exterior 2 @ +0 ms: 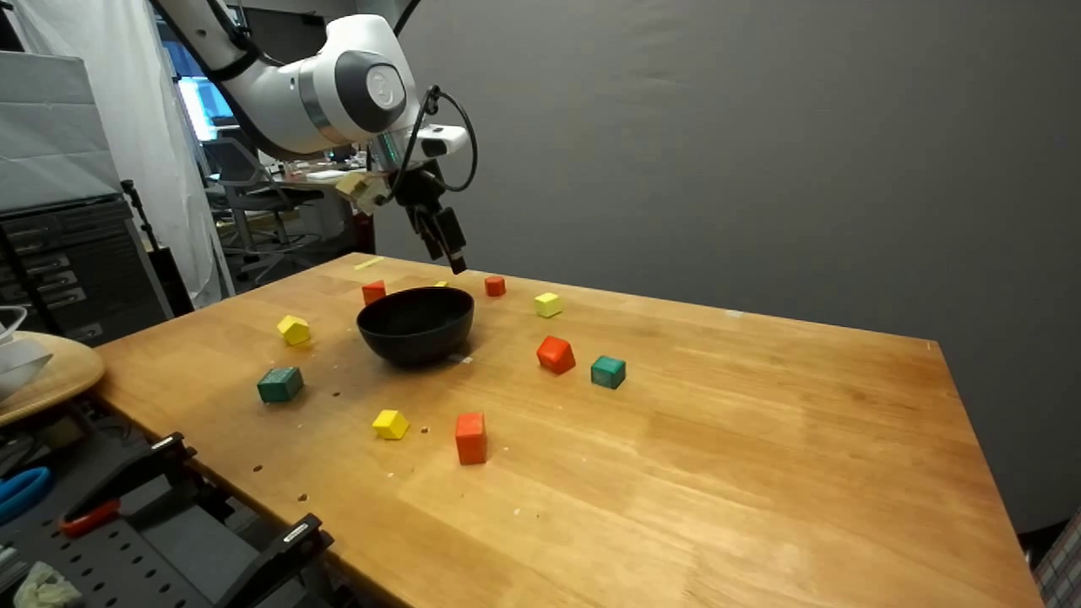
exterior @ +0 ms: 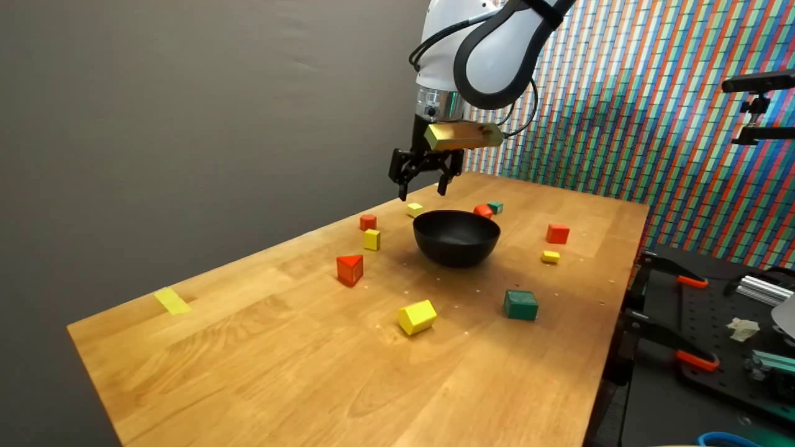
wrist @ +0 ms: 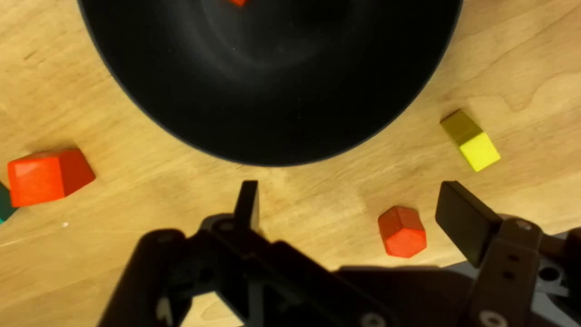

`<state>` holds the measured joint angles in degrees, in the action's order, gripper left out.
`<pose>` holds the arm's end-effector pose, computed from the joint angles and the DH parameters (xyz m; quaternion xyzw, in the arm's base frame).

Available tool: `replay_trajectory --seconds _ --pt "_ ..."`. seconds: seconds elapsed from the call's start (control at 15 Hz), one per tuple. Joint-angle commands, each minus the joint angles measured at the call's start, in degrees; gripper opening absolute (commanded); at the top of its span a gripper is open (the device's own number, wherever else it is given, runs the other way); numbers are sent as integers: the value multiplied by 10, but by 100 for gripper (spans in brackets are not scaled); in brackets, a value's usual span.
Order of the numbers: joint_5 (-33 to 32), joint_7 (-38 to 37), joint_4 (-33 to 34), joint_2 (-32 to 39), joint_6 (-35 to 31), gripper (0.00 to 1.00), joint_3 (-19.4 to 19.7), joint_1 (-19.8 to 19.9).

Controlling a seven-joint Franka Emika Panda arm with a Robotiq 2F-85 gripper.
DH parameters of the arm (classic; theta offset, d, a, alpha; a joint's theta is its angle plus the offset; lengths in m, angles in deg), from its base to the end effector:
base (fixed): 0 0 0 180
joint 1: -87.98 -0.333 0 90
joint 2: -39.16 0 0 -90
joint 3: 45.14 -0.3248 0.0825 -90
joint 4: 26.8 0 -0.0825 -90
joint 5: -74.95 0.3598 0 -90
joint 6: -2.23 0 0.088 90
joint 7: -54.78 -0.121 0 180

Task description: Take the blocks out of the bowl and place them on the table

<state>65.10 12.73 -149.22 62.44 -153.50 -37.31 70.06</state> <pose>0.5725 0.1089 0.2458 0.9749 -0.1932 0.1083 0.0231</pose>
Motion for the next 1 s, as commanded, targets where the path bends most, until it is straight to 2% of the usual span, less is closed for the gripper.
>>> replay_trajectory --seconds 0.0,0.13,0.2,0.33,0.47,0.53,0.6,0.73,0.87,0.93 --pt "119 150 27 22 19 100 -110 82" --pt "179 229 43 6 108 100 -144 112" --pt "175 237 41 -5 160 100 -135 111" --pt "106 168 36 -38 251 100 -81 79" --pt "60 131 62 -60 343 100 -60 74" --pt "53 131 85 -65 369 100 -61 80" --pt "75 154 62 -36 312 100 -74 90" --pt "64 148 80 -57 351 100 -69 93" --pt "64 145 83 -63 358 100 -70 93" --pt "51 167 91 -39 351 100 -71 93"
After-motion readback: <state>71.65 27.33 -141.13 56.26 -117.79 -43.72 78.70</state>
